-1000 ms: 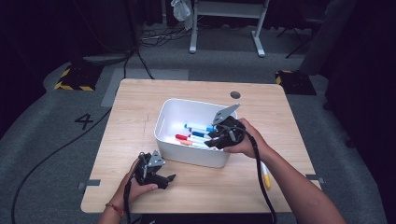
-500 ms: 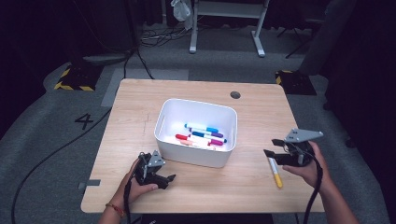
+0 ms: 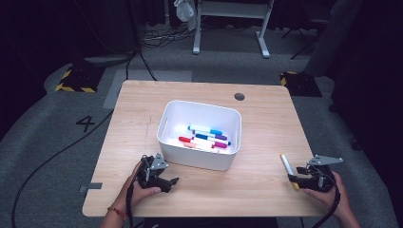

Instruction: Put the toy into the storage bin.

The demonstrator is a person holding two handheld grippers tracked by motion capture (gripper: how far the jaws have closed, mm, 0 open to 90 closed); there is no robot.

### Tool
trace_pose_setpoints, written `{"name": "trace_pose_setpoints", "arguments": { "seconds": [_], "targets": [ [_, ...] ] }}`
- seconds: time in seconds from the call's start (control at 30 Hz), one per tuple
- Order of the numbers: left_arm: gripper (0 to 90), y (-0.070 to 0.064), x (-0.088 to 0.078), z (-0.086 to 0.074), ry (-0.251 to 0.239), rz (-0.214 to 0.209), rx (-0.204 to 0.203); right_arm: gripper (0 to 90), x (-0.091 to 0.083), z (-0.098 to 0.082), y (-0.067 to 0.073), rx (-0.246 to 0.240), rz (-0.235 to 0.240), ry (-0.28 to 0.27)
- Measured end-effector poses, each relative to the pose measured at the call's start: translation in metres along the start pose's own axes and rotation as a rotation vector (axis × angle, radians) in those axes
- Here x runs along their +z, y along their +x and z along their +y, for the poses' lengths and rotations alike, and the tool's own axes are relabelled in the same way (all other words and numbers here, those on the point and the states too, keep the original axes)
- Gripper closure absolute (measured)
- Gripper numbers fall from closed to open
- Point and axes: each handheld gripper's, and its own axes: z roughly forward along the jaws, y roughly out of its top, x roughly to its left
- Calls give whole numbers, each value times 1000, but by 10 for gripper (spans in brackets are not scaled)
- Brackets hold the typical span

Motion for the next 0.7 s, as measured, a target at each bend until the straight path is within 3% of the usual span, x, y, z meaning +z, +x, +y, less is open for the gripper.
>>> {"name": "trace_pose_setpoints", "arguments": {
  "seconds": [0.1,0.2,0.33,0.7],
  "targets": [
    [147,0,0,0,0,0,0,499,8,-5,2,-18,-34,44],
    [147,0,0,0,0,0,0,560,8,-7,2,-11,-33,20],
    [147,0,0,0,0,0,0,741,8,-10,0,-8,-31,-17],
    [147,0,0,0,0,0,0,749,7,-3,-2,-28,-8,-77]
  ]
}}
